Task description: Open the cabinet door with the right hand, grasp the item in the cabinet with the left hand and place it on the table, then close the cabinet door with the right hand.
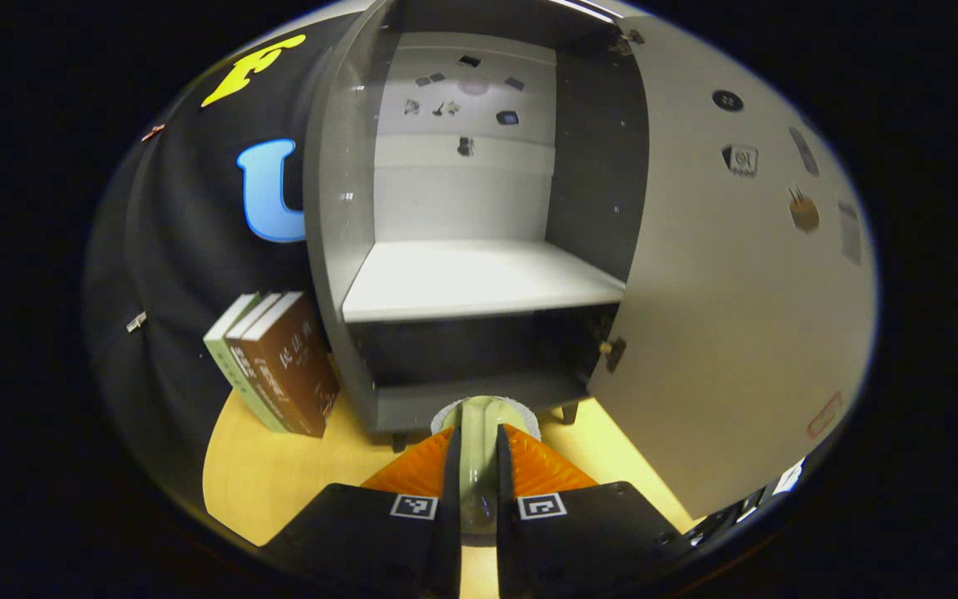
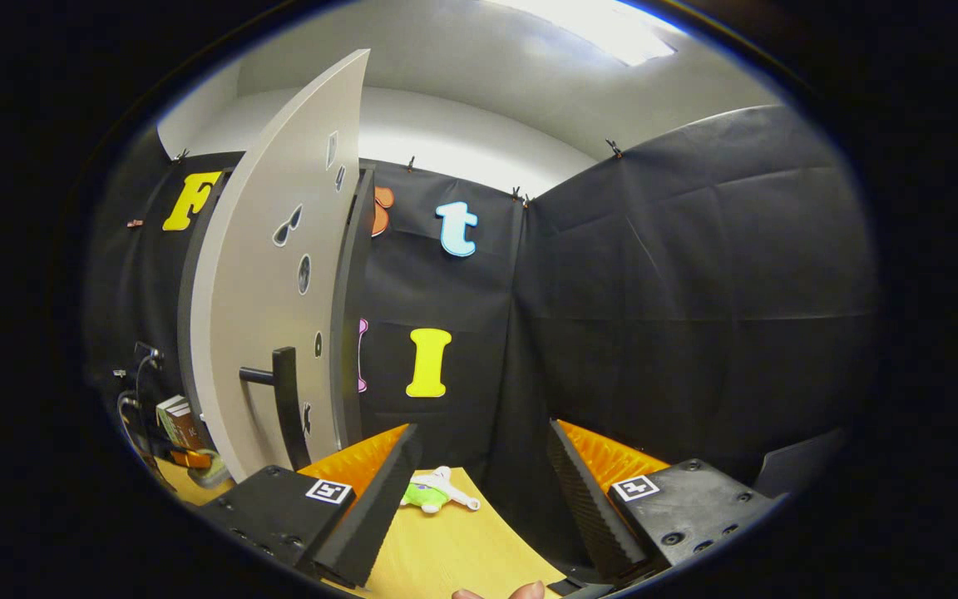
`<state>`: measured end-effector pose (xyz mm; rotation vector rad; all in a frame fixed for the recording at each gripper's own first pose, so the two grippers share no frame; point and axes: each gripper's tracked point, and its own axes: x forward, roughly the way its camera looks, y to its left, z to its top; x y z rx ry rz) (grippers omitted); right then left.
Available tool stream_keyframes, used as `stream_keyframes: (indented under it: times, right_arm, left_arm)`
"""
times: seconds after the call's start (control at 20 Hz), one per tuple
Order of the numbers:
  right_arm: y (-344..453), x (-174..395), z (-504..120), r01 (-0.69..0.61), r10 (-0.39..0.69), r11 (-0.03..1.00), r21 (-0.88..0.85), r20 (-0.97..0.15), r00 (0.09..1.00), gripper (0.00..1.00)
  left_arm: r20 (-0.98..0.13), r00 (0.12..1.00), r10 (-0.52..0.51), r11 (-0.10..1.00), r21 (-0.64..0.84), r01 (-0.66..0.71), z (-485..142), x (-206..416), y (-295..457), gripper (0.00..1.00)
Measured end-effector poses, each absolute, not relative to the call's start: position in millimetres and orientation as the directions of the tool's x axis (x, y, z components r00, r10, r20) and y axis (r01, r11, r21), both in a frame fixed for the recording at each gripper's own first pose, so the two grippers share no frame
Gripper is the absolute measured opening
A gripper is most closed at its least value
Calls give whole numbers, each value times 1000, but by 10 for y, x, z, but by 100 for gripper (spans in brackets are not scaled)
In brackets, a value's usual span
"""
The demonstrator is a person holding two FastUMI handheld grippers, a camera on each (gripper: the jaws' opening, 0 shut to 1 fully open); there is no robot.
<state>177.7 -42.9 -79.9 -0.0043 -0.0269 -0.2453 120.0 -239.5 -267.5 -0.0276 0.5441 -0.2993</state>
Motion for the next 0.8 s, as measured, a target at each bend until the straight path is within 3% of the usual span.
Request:
stream_keyframes:
  times: [0.3,0.8]
  right_arm:
    - [-341,1747,-836,249,-250,968,21,7,968,95]
    - [-313,1782,-836,248,-248,968,26,0,969,97]
  left_arm:
    - [-564,792,-233,970,-77,231,-3763,764,-2240,21]
    - [-573,747,-336,930,-75,361,-4557,408,-2708,21]
